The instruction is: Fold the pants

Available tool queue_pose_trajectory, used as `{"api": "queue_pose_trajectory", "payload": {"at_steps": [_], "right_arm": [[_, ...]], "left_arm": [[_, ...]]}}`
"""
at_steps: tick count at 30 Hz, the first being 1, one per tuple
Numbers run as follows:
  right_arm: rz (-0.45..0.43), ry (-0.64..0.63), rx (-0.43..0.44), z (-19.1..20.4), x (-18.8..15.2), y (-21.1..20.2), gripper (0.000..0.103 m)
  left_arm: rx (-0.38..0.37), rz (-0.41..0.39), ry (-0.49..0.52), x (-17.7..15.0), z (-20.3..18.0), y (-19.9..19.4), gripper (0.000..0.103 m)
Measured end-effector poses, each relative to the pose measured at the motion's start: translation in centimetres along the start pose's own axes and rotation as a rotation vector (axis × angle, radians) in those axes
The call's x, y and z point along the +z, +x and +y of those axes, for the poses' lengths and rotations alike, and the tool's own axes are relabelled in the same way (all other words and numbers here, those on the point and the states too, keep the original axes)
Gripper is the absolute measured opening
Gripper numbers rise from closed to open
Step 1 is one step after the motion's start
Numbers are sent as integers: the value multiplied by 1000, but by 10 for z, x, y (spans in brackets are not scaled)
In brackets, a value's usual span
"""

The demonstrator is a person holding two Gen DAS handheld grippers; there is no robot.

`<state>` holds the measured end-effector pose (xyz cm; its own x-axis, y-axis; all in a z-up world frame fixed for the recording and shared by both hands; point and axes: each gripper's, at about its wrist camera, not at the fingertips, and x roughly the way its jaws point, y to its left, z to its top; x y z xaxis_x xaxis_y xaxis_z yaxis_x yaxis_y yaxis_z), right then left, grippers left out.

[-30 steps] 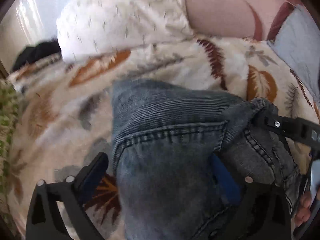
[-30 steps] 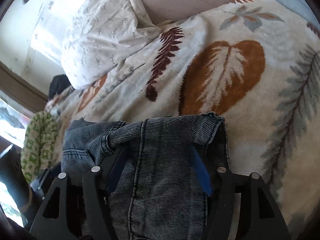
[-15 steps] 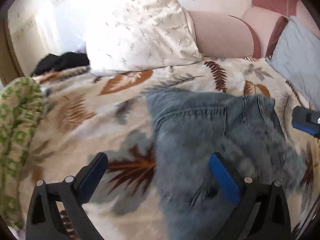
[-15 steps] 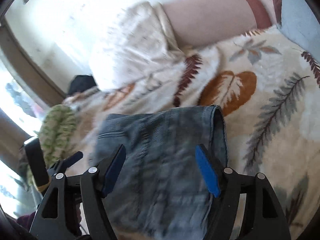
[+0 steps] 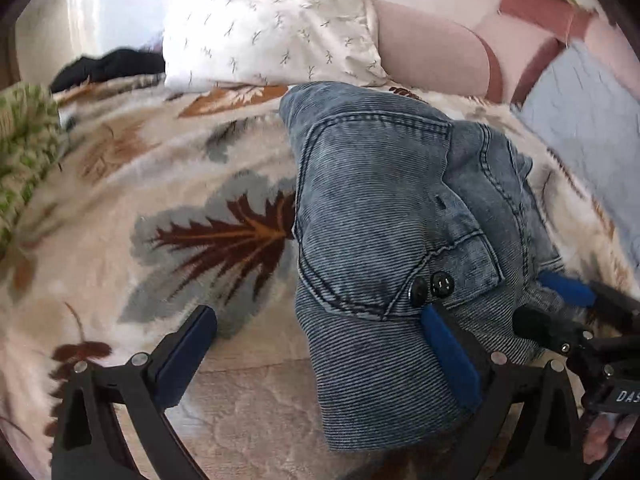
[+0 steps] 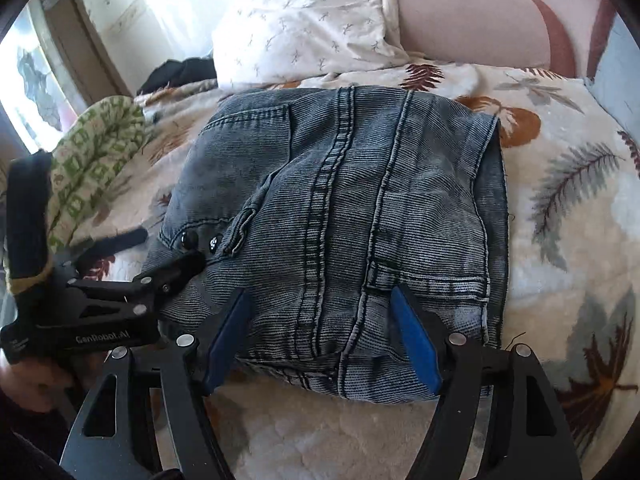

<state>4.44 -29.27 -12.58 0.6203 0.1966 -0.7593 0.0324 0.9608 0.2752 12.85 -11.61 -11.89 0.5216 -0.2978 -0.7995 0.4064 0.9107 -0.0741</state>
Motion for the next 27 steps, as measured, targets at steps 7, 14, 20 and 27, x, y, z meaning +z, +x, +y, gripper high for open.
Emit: {"api": "queue_pose_trajectory", "payload": {"at_steps": [7, 14, 20, 27], "right_arm": [[6, 88, 98, -13, 24, -19, 74], [-179, 135, 122, -26, 87, -44, 74], [-148, 184, 91, -37, 113, -1, 74], [11, 179, -50, -47, 93, 50, 82]], "left_arm": [[46, -71, -1, 26, -1, -40, 103], [171, -171, 82, 98, 3, -43, 103], [277, -75, 128, 123, -7, 21, 103], [357, -45, 150, 107, -3, 65, 103]]}}
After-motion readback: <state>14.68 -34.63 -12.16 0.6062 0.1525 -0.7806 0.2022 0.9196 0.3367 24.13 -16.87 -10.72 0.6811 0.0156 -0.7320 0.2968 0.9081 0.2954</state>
